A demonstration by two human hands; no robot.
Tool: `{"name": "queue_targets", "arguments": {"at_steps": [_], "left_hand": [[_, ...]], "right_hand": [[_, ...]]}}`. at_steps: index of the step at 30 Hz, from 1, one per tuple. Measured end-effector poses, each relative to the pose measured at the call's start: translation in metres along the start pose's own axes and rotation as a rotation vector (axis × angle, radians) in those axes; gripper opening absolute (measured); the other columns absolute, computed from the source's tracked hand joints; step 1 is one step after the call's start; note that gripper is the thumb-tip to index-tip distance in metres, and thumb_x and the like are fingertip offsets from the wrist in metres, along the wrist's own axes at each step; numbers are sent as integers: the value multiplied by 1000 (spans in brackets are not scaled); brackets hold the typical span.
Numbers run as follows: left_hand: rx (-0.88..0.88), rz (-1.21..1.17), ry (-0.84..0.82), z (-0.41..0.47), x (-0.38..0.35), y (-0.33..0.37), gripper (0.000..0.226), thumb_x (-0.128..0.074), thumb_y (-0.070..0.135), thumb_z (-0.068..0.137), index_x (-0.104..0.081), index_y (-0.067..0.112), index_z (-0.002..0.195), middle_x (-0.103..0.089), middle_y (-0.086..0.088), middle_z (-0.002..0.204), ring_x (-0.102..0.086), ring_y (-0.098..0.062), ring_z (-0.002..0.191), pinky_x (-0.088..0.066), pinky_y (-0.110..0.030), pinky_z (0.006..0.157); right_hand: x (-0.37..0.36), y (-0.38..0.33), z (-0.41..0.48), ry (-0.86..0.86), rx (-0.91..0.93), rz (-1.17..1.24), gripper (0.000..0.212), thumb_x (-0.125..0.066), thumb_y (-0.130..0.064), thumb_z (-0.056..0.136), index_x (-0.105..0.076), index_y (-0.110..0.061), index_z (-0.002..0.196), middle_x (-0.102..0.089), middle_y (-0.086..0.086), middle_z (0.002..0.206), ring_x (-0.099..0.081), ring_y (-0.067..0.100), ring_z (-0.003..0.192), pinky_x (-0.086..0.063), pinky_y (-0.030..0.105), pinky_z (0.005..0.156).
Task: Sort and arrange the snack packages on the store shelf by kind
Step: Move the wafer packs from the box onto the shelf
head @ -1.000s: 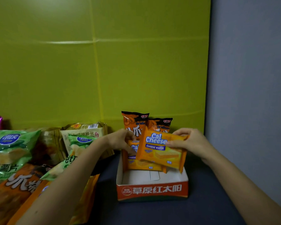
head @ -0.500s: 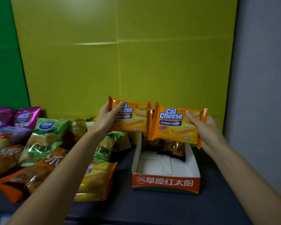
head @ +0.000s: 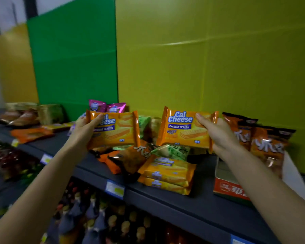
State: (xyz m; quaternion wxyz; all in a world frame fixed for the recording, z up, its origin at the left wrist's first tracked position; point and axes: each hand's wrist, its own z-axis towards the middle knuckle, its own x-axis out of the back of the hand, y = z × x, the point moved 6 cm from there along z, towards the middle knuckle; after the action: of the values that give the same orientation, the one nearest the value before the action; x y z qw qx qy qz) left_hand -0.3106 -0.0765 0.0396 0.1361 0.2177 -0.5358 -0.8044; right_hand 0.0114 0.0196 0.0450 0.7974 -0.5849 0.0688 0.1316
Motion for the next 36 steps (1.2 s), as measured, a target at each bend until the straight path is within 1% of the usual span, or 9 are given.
{"name": "queue_targets", "arguments": {"at_steps": [4, 9, 14, 17, 20, 22, 24, 27, 36], "left_hand": [[31, 49, 101, 2, 79, 5, 14, -55, 29, 90, -58, 17, 82, -70, 4, 51, -64, -5, 40, -52, -22, 37], [49, 148, 170, 9, 172, 11, 15, -53, 30, 91, -58, 16, 88, -63, -5, 80, -63, -4, 39, -50, -18, 37], [79, 181, 214, 19, 253, 18, 18, -54, 32, 90, -59, 15, 93, -65, -6, 83, -66, -13, 49, -53, -24, 41], [85, 192, 250, 26, 293, 18, 14, -55, 32, 90, -57, 20, 83, -64, -6, 83, -67, -17, 53, -53, -23, 40], [94, 202, 275, 37, 325, 15, 14, -54, 31, 90, -56, 21, 82, -64, -7, 85, -65, -20, 61, -56, -26, 45], [109, 211, 293, 49, 345, 13, 15, -55, 32, 90, -56, 20, 82, -63, -6, 84, -63, -22, 67, -55, -25, 42], [119, 221, 308, 64, 364, 9, 16, -56, 34, 89, -56, 19, 85, -64, -7, 86, -61, -23, 71, -56, -28, 46], [130, 233, 310, 92, 390, 1, 21, -56, 35, 88, -58, 15, 95, -65, -8, 88, -63, -26, 72, -57, -35, 54], [133, 153, 295, 207, 446, -31, 19, -58, 34, 87, -58, 18, 96, -67, -7, 87, -70, -15, 54, -59, -28, 48]], "right_hand": [[-68, 27, 3, -49, -51, 3, 34, -68, -22, 81, -59, -6, 109, -68, -6, 48, -64, 7, 41, -52, 22, 39], [-168, 64, -4, -108, -87, -53, 38, -68, -25, 82, -59, 1, 109, -70, 18, 98, -67, 22, 67, -56, 44, 75], [-252, 100, -14, -150, -147, -36, 55, -73, -32, 74, -55, -2, 118, -64, 20, 115, -64, 35, 99, -52, 54, 89], [-294, 114, -13, -156, -168, -38, 31, -67, -25, 83, -58, -7, 107, -67, 15, 106, -66, 30, 85, -57, 44, 75], [-333, 126, -3, -177, -168, -33, 33, -65, -21, 85, -57, -6, 112, -67, 12, 95, -65, 19, 66, -55, 26, 49], [-357, 133, 5, -174, -167, -35, 31, -65, -21, 84, -57, -6, 110, -67, 11, 89, -66, 18, 59, -55, 28, 49], [-382, 145, 17, -162, -173, -29, 39, -69, -27, 81, -57, -4, 111, -68, 15, 95, -68, 27, 70, -58, 41, 63], [-416, 178, 47, -137, -178, -74, 80, -78, -55, 57, -56, -7, 117, -66, 17, 112, -65, 34, 99, -54, 52, 85], [-518, 251, 145, -94, -168, -97, 103, -68, -57, 38, -50, -6, 125, -62, 17, 120, -62, 34, 107, -50, 51, 92]]}}
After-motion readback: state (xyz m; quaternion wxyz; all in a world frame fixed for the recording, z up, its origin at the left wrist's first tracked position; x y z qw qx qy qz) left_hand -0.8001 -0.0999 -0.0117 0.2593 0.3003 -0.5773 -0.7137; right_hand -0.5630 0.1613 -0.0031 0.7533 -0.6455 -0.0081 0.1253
